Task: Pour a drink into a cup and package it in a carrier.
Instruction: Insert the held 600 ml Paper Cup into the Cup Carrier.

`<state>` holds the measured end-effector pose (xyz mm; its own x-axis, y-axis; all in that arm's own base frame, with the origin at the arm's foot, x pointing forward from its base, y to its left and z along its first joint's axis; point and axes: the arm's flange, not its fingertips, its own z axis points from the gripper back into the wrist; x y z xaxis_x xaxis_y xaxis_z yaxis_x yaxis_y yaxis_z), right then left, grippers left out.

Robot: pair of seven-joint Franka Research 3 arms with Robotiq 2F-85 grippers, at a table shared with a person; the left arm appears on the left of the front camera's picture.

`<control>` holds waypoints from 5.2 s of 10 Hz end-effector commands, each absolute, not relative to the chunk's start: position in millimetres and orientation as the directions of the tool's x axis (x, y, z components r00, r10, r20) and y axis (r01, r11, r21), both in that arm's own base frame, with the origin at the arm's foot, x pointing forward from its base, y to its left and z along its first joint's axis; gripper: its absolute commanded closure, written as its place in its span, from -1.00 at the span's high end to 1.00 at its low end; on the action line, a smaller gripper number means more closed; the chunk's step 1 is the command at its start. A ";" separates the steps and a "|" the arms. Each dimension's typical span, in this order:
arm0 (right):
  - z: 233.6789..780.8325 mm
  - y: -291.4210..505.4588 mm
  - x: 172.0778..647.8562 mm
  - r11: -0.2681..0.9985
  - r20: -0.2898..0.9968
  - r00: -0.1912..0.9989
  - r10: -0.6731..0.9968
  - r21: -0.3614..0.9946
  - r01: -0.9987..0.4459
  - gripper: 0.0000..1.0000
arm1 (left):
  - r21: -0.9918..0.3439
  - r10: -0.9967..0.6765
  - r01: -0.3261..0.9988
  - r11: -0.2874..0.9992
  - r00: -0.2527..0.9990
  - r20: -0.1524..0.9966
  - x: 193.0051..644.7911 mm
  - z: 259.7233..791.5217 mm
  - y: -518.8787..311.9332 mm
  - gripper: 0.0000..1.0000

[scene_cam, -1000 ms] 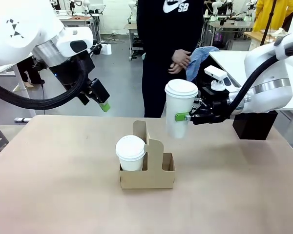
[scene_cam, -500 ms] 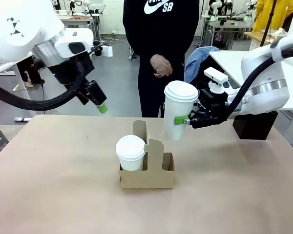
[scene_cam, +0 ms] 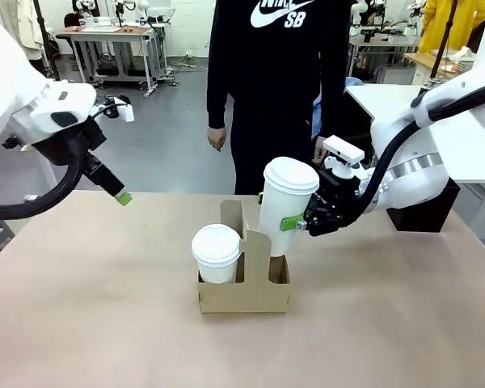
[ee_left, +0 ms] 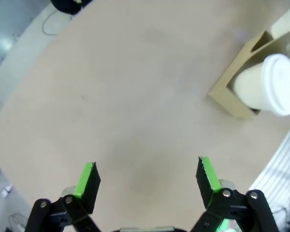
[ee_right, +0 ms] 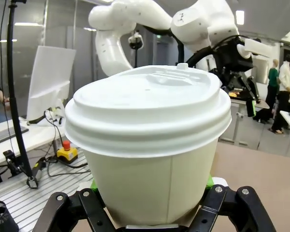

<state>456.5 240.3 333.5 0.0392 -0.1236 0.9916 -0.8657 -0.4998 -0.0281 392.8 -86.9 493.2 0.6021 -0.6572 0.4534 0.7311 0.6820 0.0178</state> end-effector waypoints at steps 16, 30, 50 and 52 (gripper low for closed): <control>245.6 262.2 454.3 -0.588 0.998 0.052 0.023 0.056 -0.807 0.60 | 0.050 -0.693 0.764 0.643 0.552 0.465 391.6 473.0 -68.5 1.00; 304.1 153.2 468.5 -0.317 0.977 -0.005 0.213 0.064 -0.946 1.00 | 0.050 -0.693 0.764 0.643 0.552 0.465 391.6 473.0 -68.5 1.00; 357.3 -49.4 378.2 0.506 0.703 0.566 0.431 0.332 -0.796 1.00 | 0.050 -0.693 0.764 0.643 0.552 0.465 391.6 473.0 -68.5 1.00; 357.3 -49.4 378.2 0.506 0.703 0.566 0.431 0.332 -0.796 1.00 | 0.050 -0.693 0.764 0.643 0.552 0.465 391.6 473.0 -68.5 1.00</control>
<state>377.8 -48.5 358.5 0.5651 0.4304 0.7038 -0.7971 0.5048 0.3313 392.4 -68.6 473.0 0.5492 -0.6949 0.4642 0.7667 0.6399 0.0509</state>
